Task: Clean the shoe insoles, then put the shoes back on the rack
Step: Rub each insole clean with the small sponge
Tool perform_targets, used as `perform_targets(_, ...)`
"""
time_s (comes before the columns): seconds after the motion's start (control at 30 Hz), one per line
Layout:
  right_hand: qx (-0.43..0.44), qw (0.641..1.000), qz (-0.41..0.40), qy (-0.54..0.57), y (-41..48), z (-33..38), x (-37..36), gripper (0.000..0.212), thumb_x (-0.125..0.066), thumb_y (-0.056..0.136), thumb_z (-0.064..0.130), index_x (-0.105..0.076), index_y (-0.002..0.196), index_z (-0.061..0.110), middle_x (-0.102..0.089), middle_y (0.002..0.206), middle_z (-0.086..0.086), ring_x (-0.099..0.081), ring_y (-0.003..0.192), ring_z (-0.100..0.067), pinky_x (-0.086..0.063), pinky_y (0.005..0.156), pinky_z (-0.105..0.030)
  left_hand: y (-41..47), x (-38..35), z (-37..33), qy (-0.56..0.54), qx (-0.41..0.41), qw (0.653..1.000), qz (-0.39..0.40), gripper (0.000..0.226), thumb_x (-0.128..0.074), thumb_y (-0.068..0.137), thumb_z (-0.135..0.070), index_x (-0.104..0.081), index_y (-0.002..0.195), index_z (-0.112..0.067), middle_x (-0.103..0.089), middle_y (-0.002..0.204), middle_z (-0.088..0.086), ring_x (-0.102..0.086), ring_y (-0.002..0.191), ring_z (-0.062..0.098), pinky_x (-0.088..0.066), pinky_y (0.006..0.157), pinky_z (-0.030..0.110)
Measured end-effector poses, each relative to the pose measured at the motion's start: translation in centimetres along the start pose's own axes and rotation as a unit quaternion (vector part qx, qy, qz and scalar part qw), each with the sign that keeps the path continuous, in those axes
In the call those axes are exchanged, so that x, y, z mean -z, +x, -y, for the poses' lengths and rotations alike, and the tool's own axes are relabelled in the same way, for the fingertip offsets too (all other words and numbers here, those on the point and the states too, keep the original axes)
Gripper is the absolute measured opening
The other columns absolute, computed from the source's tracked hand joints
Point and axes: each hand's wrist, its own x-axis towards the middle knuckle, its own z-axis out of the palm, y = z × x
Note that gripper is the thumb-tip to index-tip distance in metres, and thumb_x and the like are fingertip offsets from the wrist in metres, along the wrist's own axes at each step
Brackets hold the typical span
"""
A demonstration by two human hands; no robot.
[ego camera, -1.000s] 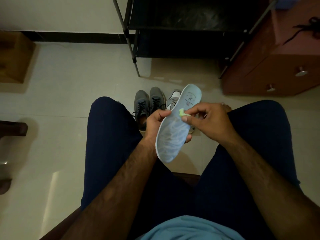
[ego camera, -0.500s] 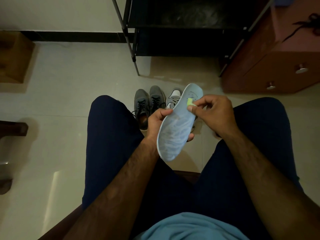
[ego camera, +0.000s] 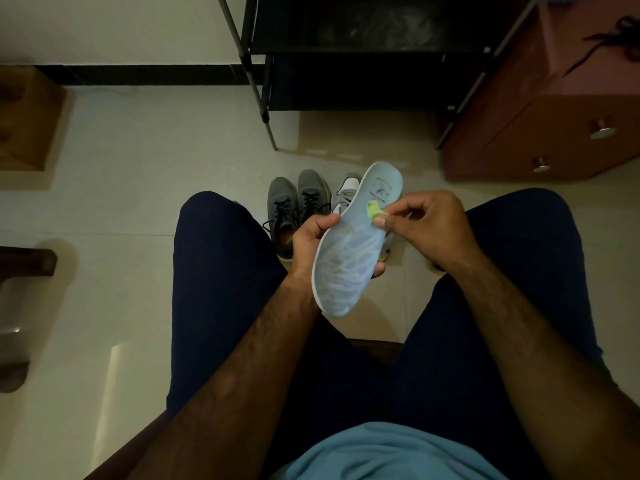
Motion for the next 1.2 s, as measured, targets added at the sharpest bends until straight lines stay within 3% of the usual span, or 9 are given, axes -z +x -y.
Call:
perform_targets(0.07,-0.001,0.999,-0.042,-0.003,0.4,0.0,0.1,0.011,-0.090,0.078,0.027,-0.081,0.084,0.025,-0.077,0.079,0.008,-0.073,0.075,-0.017,-0.063,0.075,-0.044,-0.1,-0.2,0.0,-0.008,-0.001,1.000,-0.006,0.067,-0.051,0.087,-0.036,-0.053,0.142,0.003,-0.064,0.111,0.019,-0.066,0.080,0.034,-0.058,0.067,0.044)
perform_targets(0.23,0.001,0.998,0.057,0.003,-0.6,0.6,0.1,0.012,-0.090,0.077,0.019,-0.082,0.085,0.017,-0.079,0.084,0.008,-0.075,0.080,-0.008,-0.064,0.073,-0.032,-0.4,-0.3,-0.3,0.000,-0.007,1.000,0.004,0.069,-0.044,0.090,-0.039,-0.049,0.146,0.001,-0.060,0.111,0.019,-0.062,0.082,0.032,-0.057,0.066,0.040)
perform_targets(0.37,0.003,0.999,-0.053,-0.002,0.4,0.1,-0.2,0.011,-0.091,0.077,0.028,-0.080,0.082,0.026,-0.076,0.077,0.008,-0.071,0.071,-0.014,-0.062,0.068,-0.036,-0.5,-0.6,-0.3,-0.011,-0.008,1.000,-0.004,0.076,-0.055,0.082,-0.035,-0.047,0.146,0.004,-0.060,0.110,0.020,-0.062,0.081,0.034,-0.058,0.065,0.043)
perform_targets(0.47,0.001,0.999,0.029,-0.015,-0.2,0.5,-0.3,0.012,-0.091,0.078,0.022,-0.081,0.083,0.021,-0.077,0.080,0.008,-0.072,0.073,-0.006,-0.060,0.068,-0.028,-0.6,-0.5,-0.2,0.009,-0.004,1.000,-0.007,0.079,-0.054,0.080,-0.037,-0.047,0.148,0.003,-0.063,0.107,0.020,-0.065,0.078,0.034,-0.060,0.064,0.043)
perform_targets(0.67,0.004,0.999,-0.049,-0.009,0.2,0.3,-0.5,0.010,-0.089,0.079,0.027,-0.081,0.083,0.024,-0.075,0.075,0.007,-0.068,0.066,-0.009,-0.062,0.068,-0.036,-0.8,-0.8,-0.3,-0.007,-0.012,1.000,-0.022,0.052,-0.045,0.094,-0.035,-0.061,0.125,0.003,-0.068,0.100,0.019,-0.066,0.080,0.033,-0.060,0.066,0.045)
perform_targets(0.8,0.003,0.999,0.051,0.007,-0.6,0.9,-0.6,0.010,-0.089,0.079,0.019,-0.081,0.084,0.018,-0.078,0.083,0.003,-0.074,0.076,-0.013,-0.064,0.076,-0.038,-1.0,-0.7,-0.3,0.005,-0.008,1.000,-0.018,0.058,-0.040,0.096,-0.036,-0.057,0.137,0.002,-0.069,0.102,0.019,-0.068,0.081,0.033,-0.061,0.066,0.045)
perform_targets(0.97,-0.007,0.999,-0.048,0.013,0.4,0.1,-0.2,0.011,-0.090,0.078,0.026,-0.081,0.082,0.024,-0.077,0.078,0.003,-0.074,0.075,-0.023,-0.063,0.073,-0.047,-0.8,-0.8,-0.3,-0.014,-0.014,1.000,-0.021,0.050,-0.043,0.095,-0.034,-0.063,0.122,0.004,-0.071,0.101,0.020,-0.069,0.079,0.034,-0.061,0.067,0.049)
perform_targets(1.1,-0.009,0.998,0.056,0.015,-0.5,0.6,-0.3,0.012,-0.091,0.077,0.019,-0.081,0.083,0.019,-0.078,0.082,0.002,-0.075,0.076,-0.016,-0.064,0.074,-0.040,-0.9,-0.7,-0.3,-0.002,-0.015,1.000,-0.026,0.054,-0.045,0.092,-0.034,-0.060,0.127,0.004,-0.070,0.099,0.020,-0.070,0.076,0.035,-0.061,0.065,0.048)
perform_targets(1.2,-0.010,1.000,-0.005,0.022,0.0,0.3,-0.1,0.010,-0.090,0.078,0.023,-0.081,0.082,0.023,-0.078,0.080,0.005,-0.075,0.075,-0.017,-0.064,0.074,-0.044,-0.9,-1.0,-0.4,-0.004,-0.017,1.000,-0.023,0.059,-0.050,0.088,-0.033,-0.058,0.134,0.003,-0.068,0.107,0.020,-0.068,0.081,0.035,-0.061,0.067,0.049)
